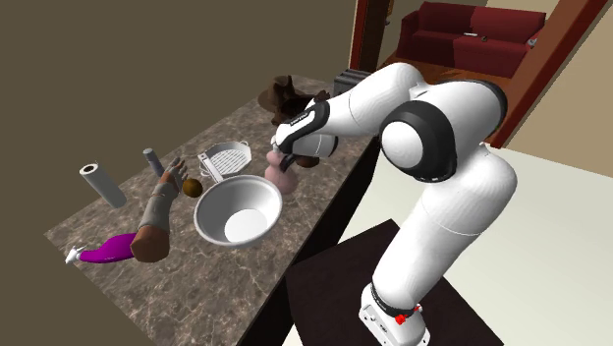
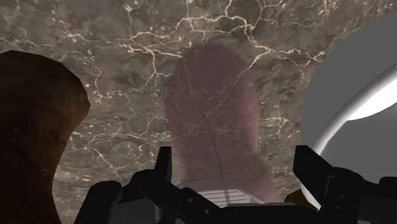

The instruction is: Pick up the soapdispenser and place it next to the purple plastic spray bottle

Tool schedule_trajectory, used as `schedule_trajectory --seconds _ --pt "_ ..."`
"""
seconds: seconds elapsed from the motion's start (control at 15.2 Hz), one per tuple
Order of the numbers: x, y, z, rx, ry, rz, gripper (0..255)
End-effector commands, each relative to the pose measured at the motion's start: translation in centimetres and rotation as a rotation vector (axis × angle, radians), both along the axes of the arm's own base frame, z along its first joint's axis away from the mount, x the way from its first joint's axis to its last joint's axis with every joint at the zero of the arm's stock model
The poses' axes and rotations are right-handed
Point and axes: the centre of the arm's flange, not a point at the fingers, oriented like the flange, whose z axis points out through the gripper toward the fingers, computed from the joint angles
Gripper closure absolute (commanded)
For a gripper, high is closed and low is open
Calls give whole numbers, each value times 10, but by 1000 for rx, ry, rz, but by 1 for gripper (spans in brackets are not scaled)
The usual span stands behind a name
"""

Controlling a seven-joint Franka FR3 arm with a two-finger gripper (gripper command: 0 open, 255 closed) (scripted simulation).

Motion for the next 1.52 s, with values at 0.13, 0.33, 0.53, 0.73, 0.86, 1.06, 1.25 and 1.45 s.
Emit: schedule_trajectory --seconds 0.13,0.33,0.53,0.73,0.86,1.06,1.25,1.45 --pt "4 3 -12 0 0 0 0" --pt "4 3 -12 0 0 0 0" --pt "4 3 -12 0 0 0 0" --pt "4 3 -12 0 0 0 255" --pt "4 3 -12 0 0 0 255" --pt "4 3 -12 0 0 0 255" --pt "4 3 -7 0 0 0 255" --pt "4 3 9 0 0 0 255"
